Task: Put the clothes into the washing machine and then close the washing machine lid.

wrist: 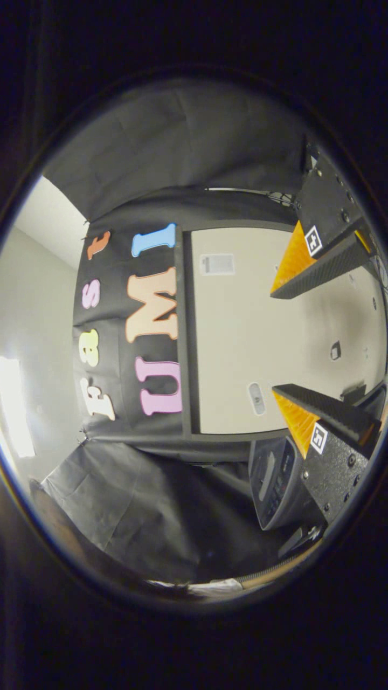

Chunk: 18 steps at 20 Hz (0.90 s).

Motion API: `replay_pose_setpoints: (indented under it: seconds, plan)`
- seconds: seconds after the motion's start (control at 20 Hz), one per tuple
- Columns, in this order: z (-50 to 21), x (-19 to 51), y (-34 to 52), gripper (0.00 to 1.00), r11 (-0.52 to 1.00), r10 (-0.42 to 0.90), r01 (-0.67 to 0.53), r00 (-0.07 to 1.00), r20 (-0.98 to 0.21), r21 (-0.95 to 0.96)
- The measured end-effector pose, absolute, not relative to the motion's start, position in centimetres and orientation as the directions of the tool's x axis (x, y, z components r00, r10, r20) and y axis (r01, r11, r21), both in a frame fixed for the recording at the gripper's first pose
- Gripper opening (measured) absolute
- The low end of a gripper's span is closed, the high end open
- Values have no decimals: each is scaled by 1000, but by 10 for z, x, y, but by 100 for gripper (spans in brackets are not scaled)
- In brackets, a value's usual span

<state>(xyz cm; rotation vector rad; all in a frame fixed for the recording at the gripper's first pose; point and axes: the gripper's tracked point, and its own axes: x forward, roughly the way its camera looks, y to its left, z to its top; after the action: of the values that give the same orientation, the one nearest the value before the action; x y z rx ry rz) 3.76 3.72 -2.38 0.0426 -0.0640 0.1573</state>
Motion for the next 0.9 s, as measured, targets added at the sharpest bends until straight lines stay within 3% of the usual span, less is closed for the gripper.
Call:
replay_pose_setpoints:
  seconds: [0.6,0.9]
  plan:
    - [-77,14,53,97,984,180,-180,980,-83,6]
    - [-78,0,51,97,984,179,-178,981,-74,18]
